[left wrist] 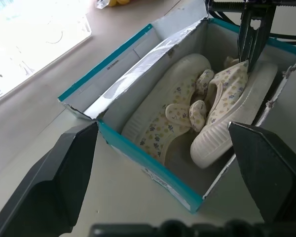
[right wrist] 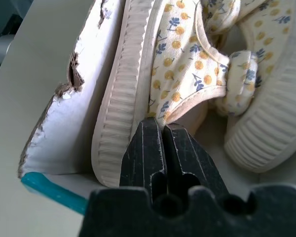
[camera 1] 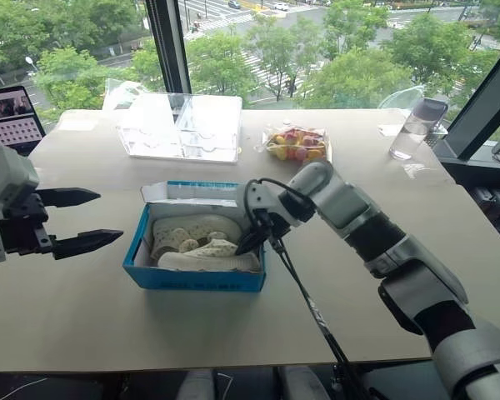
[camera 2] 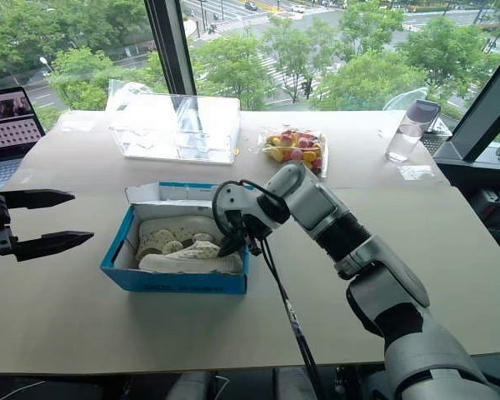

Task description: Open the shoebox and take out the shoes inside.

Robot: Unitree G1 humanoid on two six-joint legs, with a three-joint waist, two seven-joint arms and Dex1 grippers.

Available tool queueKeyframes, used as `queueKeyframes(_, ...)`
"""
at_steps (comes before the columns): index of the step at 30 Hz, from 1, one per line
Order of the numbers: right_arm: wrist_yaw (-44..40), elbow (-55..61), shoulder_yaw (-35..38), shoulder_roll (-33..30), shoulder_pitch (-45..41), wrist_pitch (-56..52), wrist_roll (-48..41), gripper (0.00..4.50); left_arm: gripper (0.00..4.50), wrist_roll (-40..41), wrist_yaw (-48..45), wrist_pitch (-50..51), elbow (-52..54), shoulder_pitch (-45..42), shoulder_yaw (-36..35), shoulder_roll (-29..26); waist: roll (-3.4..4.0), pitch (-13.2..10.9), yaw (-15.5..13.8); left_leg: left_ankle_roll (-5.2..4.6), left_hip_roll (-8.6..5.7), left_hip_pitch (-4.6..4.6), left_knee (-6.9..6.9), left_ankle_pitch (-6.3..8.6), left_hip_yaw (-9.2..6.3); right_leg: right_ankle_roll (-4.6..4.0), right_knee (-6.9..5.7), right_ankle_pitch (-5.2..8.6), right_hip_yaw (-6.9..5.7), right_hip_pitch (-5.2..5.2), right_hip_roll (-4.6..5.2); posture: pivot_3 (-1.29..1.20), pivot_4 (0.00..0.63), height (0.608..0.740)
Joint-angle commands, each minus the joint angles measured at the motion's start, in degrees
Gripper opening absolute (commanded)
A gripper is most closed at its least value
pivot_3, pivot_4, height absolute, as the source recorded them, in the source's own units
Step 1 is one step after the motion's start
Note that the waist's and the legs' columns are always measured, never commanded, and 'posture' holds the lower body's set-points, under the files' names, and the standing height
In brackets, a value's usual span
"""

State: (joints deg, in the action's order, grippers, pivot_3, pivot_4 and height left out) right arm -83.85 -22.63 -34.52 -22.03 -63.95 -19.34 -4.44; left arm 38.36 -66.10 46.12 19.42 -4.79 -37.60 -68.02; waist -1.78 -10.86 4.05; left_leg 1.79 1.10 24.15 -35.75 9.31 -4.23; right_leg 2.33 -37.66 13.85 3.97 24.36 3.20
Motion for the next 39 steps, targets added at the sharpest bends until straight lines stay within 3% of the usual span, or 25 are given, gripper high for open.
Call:
queueKeyframes(1,5.3,-4.3,-2.7,-1.3,-1.7,11.2,9.9,0.02,4.50,0.0,0.0,-1.5,0.0,-1.3,-0.3,-1.1,0.01,0.0,0.2,0.00,0.01,-0.02,0.01,0.00,0.00,0.00,0.00,0.00,0.00,0.00,-0.01,0.00,0.150,0.740)
queueKeyframes(4,-2.2,-1.0,6.6,3.1,-4.1,-8.5,-5.2,0.02,4.50,-0.3,-0.2,-1.6,0.0,-1.2,-0.2,-1.1,0.01,0.0,0.0,0.00,0.01,-0.05,0.01,0.00,0.00,-0.01,-0.02,-0.01,0.01,-0.04,-0.01,0.00,0.150,0.740)
queueKeyframes(9,-7.9,-2.0,11.9,3.6,-5.9,-24.9,-15.7,0.02,4.50,-0.2,-0.1,-1.5,-0.1,-1.5,0.2,-1.0,0.03,0.0,0.0,0.00,0.00,0.01,0.00,0.00,-0.04,-0.27,-0.03,-0.16,0.00,0.00,-0.01,0.00,0.150,0.740)
queueKeyframes(16,-6.0,-0.4,9.3,2.3,-3.6,-22.6,-12.6,0.02,4.50,-0.4,-0.4,-1.7,-0.5,-1.7,0.4,-1.3,0.05,0.0,-0.1,0.00,-0.04,0.03,-0.01,0.00,-0.02,-0.15,0.02,-0.08,-0.01,0.00,0.03,0.00,0.150,0.740)
queueKeyframes(19,1.8,0.8,3.1,0.4,-1.2,-6.5,-0.4,0.02,4.50,-0.5,-0.4,-1.7,-0.4,-1.7,0.5,-1.4,0.05,0.0,0.1,0.00,-0.01,0.00,0.00,0.00,-0.02,-0.13,-0.01,-0.07,-0.01,0.02,0.00,0.00,0.150,0.740)
queueKeyframes(22,-0.5,-1.4,9.2,2.5,-5.5,-13.0,-6.8,0.02,4.50,-0.5,-0.4,-1.7,-0.6,-1.9,0.7,-1.5,0.06,0.0,0.1,0.00,-0.01,0.02,0.01,0.00,-0.01,0.01,-0.01,0.01,0.00,0.05,0.00,0.00,0.150,0.740)
queueKeyframes(24,4.1,-3.9,2.9,-0.4,-5.2,-0.2,4.1,0.02,4.50,-0.5,-0.5,-1.7,-0.6,-1.8,0.9,-1.4,0.07,0.0,0.1,0.00,0.00,0.02,0.00,0.00,-0.01,-0.02,-0.05,-0.01,0.00,0.05,0.00,0.00,0.150,0.740)
queueKeyframes(25,3.2,-3.4,2.5,-0.8,-5.0,0.7,4.5,0.02,4.50,-0.5,-0.4,-1.6,-0.6,-1.9,1.0,-1.5,0.06,0.0,0.1,0.00,-0.01,0.01,0.00,0.00,-0.01,-0.02,-0.06,-0.01,0.01,0.05,0.00,0.00,0.150,0.740)
queueKeyframes(29,-1.9,-0.9,11.0,2.4,-7.9,-11.8,-6.9,0.02,4.50,-0.3,-0.7,-1.3,-0.6,-1.8,1.0,-1.6,0.06,-0.1,-0.2,0.00,-0.03,0.05,0.00,0.00,-0.03,0.00,0.01,0.00,-0.01,0.02,0.02,0.00,0.150,0.740)
queueKeyframes(32,-7.3,4.0,8.1,-1.8,-4.5,-7.5,-5.1,0.02,4.50,0.0,-2.2,-0.7,-0.1,-0.4,0.1,-2.0,0.08,-0.1,-0.1,0.00,-0.02,0.08,0.00,0.00,-0.04,-0.33,-0.03,-0.19,-0.01,0.07,0.01,0.00,0.150,0.740)
queueKeyframes(34,-5.4,-0.1,13.0,0.7,-8.4,-13.9,-9.2,0.02,4.50,-0.3,-2.4,-0.9,-0.4,-0.1,0.0,-2.1,0.08,-0.1,-0.1,0.02,-0.03,0.09,0.01,0.02,-0.04,-0.32,-0.01,-0.19,-0.01,0.05,0.02,0.00,0.150,0.740)
queueKeyframes(38,-5.9,0.7,10.1,-0.6,-6.5,-8.5,-5.6,0.02,4.50,-0.2,-2.5,-1.0,-0.3,0.0,0.3,-2.1,0.08,-0.1,0.0,0.02,0.01,0.03,0.00,0.01,-0.03,-0.23,-0.02,-0.13,-0.01,0.05,-0.01,0.00,0.150,0.740)
queueKeyframes(39,-4.1,-1.4,12.1,0.7,-8.2,-11.3,-6.9,0.02,4.50,-0.5,-2.4,-1.3,-0.3,0.1,0.5,-2.1,0.08,-0.1,0.0,0.02,0.01,0.00,0.01,0.01,-0.03,-0.19,-0.02,-0.11,-0.02,0.02,-0.01,0.00,0.150,0.740)
